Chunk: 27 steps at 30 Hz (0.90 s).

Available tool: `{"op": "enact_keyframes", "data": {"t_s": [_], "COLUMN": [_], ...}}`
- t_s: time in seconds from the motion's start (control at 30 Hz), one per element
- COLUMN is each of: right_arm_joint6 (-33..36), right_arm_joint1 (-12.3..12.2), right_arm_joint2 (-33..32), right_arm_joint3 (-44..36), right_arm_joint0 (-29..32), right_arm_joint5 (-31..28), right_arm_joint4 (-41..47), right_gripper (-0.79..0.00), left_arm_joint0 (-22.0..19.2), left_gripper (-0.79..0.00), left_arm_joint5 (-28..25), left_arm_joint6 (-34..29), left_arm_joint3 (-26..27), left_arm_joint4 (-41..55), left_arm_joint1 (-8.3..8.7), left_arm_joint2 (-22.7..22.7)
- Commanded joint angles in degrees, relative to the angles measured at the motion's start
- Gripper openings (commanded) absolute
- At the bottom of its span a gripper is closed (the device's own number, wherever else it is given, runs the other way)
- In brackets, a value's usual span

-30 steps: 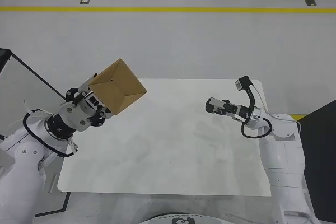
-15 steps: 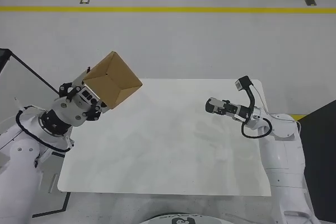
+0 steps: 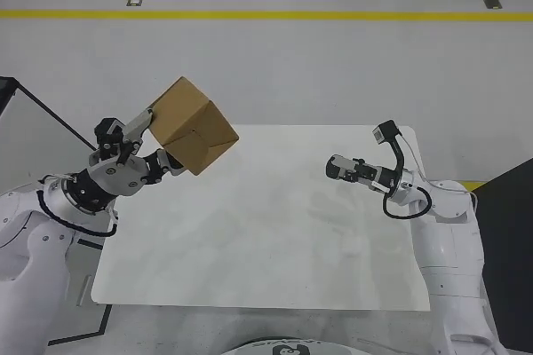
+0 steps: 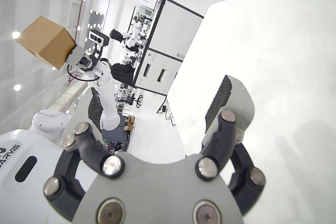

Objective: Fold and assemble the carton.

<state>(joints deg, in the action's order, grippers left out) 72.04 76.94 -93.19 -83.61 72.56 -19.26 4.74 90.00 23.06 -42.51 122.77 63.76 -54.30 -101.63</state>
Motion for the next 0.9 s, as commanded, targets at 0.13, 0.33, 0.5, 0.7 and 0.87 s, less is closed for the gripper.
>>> {"op": "enact_keyframes", "data": {"t_s": [0.13,0.33,0.5,0.7,0.87], "right_arm_joint6": [0.00,0.00,0.00,0.00,0.00], "right_arm_joint1": [0.00,0.00,0.00,0.00,0.00], "right_arm_joint2": [0.00,0.00,0.00,0.00,0.00], "right_arm_joint3": [0.00,0.00,0.00,0.00,0.00], "right_arm_joint0": [0.00,0.00,0.00,0.00,0.00], "right_arm_joint5": [0.00,0.00,0.00,0.00,0.00], "right_arm_joint4": [0.00,0.00,0.00,0.00,0.00], "right_gripper": [0.000,0.000,0.000,0.000,0.000], "left_arm_joint0": [-1.01,-2.68,-2.84,-2.69,-4.38], "left_gripper": [-0.785,-0.785,-0.785,-0.785,-0.785], "left_arm_joint5": [-5.97,-14.64,-16.50,-16.34,-25.26], "left_arm_joint6": [-2.64,-9.10,-10.92,-10.15,-11.58], "left_arm_joint3": [1.32,-0.74,-2.11,-2.29,-1.34], "left_arm_joint4": [-5.12,-16.85,-19.17,-19.09,-28.60], "left_arm_joint1": [-0.04,0.30,0.38,0.34,0.45], "left_arm_joint2": [0.51,0.42,0.80,0.96,0.50]}}
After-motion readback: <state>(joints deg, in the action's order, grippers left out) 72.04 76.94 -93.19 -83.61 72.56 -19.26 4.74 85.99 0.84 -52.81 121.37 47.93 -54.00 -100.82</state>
